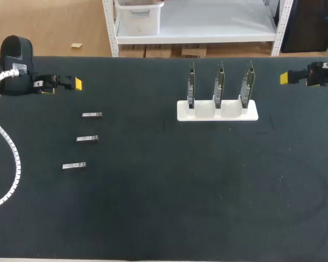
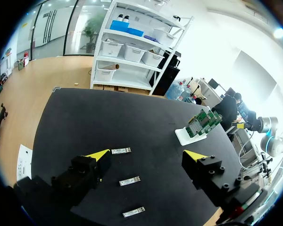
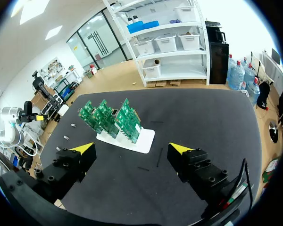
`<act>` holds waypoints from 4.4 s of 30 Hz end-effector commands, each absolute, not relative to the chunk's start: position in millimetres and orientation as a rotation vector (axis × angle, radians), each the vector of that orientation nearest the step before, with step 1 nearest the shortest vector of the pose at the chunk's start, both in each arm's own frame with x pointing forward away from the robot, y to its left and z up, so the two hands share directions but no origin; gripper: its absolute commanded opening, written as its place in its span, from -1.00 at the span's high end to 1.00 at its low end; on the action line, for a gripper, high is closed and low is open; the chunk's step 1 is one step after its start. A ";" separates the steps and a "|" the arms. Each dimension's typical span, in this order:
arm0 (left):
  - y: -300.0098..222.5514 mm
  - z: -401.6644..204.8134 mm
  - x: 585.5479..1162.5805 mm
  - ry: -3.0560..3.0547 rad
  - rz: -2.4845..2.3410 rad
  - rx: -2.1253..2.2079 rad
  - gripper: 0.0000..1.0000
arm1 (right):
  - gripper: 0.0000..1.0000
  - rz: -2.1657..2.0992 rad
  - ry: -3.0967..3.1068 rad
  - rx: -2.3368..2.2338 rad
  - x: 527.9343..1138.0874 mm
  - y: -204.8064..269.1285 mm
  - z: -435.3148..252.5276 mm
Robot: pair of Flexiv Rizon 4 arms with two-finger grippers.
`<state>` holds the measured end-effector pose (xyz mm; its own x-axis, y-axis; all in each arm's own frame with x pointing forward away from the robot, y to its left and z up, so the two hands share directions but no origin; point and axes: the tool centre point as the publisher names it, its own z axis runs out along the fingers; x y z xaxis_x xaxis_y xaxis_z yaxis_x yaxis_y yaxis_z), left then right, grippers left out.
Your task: Pick up the optical module with the left hand, and insert it into the network port with the right hand.
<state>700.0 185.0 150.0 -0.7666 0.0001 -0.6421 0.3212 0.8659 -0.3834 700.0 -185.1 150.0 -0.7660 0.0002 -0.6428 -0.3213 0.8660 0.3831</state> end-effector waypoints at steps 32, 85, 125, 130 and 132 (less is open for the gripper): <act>192.5 145.9 725.1 2.420 -0.509 0.699 -1.00 | -1.00 0.636 2.374 -0.231 700.0 -185.1 150.0; 198.7 4.1 766.7 2.374 0.031 2.163 -1.00 | -1.00 0.636 2.374 -0.231 700.0 -185.1 150.0; 199.2 -14.6 763.7 2.369 0.008 2.109 1.00 | -1.00 0.636 2.374 -0.231 700.0 -185.1 150.0; 202.4 -15.0 762.0 2.379 0.002 2.086 1.00 | -1.00 0.636 2.374 -0.231 700.0 -185.1 150.0; 205.1 -13.9 764.3 2.417 -0.040 2.030 1.00 | -1.00 0.636 2.374 -0.231 700.0 -185.1 150.0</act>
<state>764.6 199.2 -14.6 -0.1548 0.9878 0.0166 0.9876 0.1552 -0.0243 700.0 -185.1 150.0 -0.7660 0.0001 -0.6428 -0.3213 0.8660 0.3831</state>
